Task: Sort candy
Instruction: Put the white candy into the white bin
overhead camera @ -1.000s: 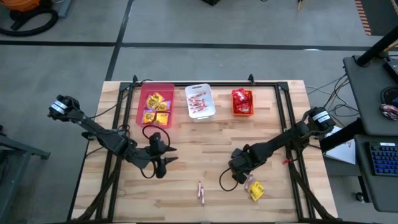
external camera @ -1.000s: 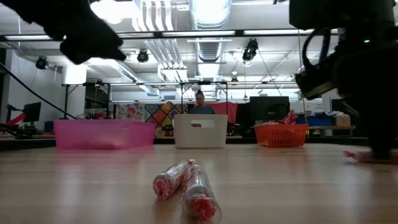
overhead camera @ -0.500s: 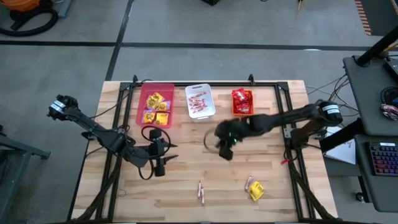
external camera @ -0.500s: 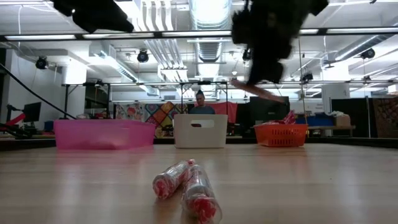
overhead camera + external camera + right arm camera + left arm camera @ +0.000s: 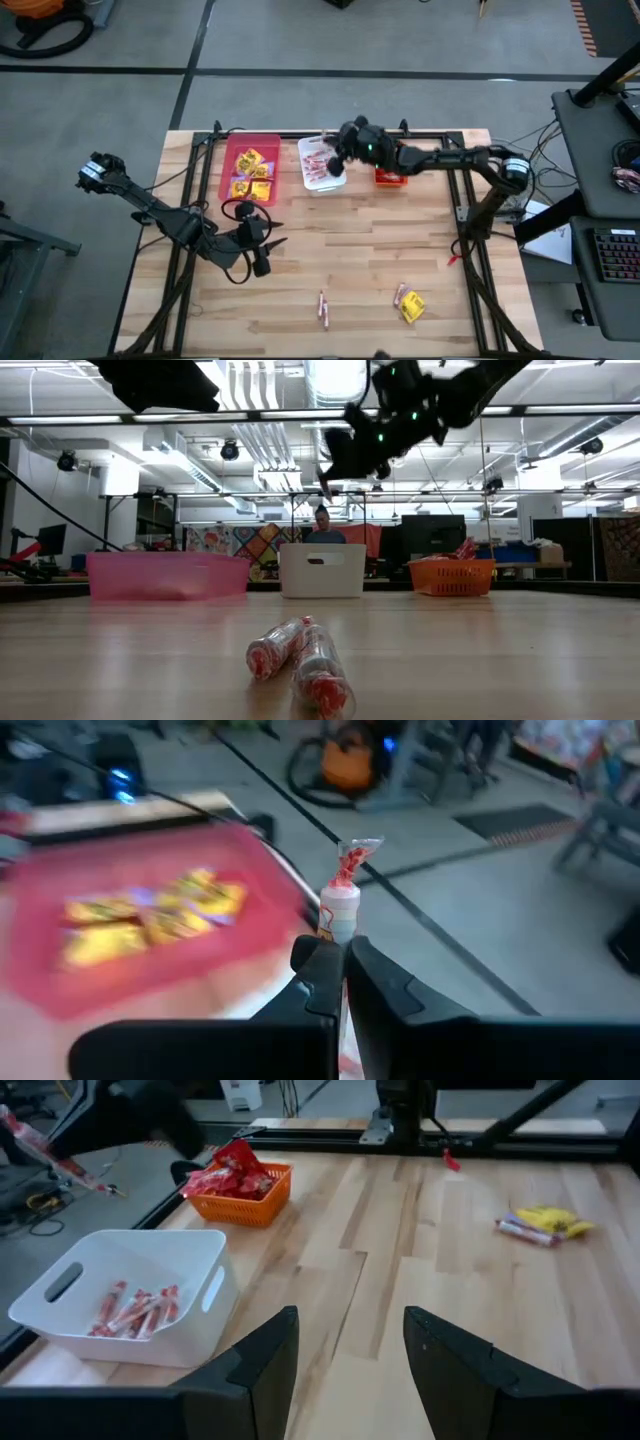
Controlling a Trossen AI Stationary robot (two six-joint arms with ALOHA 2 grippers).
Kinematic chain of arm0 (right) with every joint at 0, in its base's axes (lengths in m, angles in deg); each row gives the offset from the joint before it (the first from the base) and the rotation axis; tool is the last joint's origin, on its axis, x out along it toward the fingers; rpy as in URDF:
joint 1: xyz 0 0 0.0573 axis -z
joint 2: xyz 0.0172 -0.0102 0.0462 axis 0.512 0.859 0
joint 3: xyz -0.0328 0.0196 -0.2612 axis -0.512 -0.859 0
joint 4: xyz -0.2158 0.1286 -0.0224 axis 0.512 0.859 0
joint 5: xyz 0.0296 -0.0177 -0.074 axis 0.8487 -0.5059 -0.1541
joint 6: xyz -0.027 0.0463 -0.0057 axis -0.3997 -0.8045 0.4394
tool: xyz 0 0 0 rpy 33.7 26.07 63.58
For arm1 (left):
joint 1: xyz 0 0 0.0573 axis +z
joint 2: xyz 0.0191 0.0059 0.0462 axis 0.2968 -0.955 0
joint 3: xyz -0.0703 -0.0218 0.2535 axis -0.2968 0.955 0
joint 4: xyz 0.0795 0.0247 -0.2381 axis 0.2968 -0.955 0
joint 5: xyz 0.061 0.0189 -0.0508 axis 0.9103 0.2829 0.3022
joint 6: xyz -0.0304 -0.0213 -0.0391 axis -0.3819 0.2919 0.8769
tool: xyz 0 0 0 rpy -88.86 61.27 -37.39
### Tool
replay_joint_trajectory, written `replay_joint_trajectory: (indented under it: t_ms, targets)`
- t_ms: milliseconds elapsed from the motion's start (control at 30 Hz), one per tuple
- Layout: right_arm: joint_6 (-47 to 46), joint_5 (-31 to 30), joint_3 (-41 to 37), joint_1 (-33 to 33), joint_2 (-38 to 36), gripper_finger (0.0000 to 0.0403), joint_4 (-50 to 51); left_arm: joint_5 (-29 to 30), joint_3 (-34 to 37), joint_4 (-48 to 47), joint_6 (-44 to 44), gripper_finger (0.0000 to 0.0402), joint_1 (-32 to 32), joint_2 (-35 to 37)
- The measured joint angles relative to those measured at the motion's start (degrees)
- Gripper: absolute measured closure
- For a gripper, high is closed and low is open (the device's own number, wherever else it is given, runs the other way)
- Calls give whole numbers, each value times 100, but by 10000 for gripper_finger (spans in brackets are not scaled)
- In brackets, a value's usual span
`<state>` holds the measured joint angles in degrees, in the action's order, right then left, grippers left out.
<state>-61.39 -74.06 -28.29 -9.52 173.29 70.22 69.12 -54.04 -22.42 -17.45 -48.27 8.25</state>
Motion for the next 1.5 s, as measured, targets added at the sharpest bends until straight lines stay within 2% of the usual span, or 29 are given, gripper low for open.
replay_joint_trajectory:
  t_ms: [200,567,1000,1100,1333,1500]
  targets:
    - [2,647,0,663,523,394,-41,7,0,9,177,236,0,0]
    - [234,795,13,725,794,391,-364,204,13,1,191,236,0,-2]
    - [-218,810,13,725,725,271,-228,207,35,7,535,236,0,-2]
    - [-378,1005,13,689,486,251,52,126,35,7,869,236,0,-2]
    - [-969,2285,15,382,-532,237,1655,-494,37,128,1694,236,-11,-302]
    - [-1448,2447,17,-323,-1222,246,3239,-952,-67,212,2423,236,-31,-936]
